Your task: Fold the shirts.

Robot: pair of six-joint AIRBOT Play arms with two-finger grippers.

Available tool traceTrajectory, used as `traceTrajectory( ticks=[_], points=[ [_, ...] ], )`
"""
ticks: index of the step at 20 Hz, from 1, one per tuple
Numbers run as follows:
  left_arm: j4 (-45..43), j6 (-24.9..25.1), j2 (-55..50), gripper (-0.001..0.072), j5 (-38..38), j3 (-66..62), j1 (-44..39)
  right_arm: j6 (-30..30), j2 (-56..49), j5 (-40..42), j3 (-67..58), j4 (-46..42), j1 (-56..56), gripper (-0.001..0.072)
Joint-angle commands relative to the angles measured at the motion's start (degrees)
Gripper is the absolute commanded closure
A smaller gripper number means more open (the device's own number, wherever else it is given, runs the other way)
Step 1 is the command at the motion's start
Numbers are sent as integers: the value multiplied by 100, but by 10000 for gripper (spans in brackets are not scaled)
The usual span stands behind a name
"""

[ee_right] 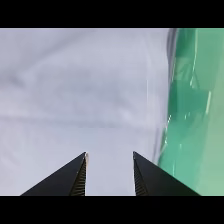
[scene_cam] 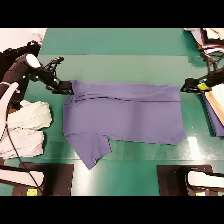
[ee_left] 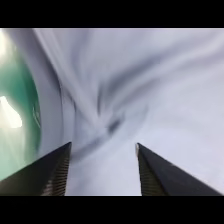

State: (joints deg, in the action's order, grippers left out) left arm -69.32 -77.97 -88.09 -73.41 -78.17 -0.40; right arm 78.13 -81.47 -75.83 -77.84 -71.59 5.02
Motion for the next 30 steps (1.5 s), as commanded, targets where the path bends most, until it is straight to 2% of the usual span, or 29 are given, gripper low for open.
traceTrajectory(
  ticks=[1, 4, 6, 10, 12, 19, 25, 26, 27, 30],
  points=[
    [-39, -267, 920, 233, -155, 1078, 9, -138, 575, -896, 55, 9, 313, 386],
    [-28, -564, 2050, 233, -96, 2712, 9, -164, 968, -1231, 72, 24, 426, 386],
    [57, -761, 2791, 232, -116, 3718, 9, -170, 1244, -1172, 280, 358, 437, 386],
    [859, -811, 3842, 232, -85, 5016, 9, -212, 1661, -857, 944, 1191, 437, 386],
    [1150, -800, 3941, 233, -96, 5311, 9, -219, 1779, -741, 1134, 1515, 437, 386],
    [1196, -800, 3923, 233, 542, 5668, 9, -216, 1794, -839, 1141, 1515, 415, 387],
    [2315, -553, 3921, 235, 1545, 6212, 9, -219, 1794, -833, 1147, 1493, 415, 387],
    [2343, -555, 3923, 334, 1604, 6210, 9, -221, 1792, -839, 1154, 1425, 424, 388],
    [2371, -511, 3923, 669, 1639, 6199, 9, -219, 1792, -852, 1154, 1300, 437, 387],
    [2693, -153, 3932, 684, 1493, 6186, 9, -208, 1827, -1110, 1300, 907, 442, 387]
  ],
)
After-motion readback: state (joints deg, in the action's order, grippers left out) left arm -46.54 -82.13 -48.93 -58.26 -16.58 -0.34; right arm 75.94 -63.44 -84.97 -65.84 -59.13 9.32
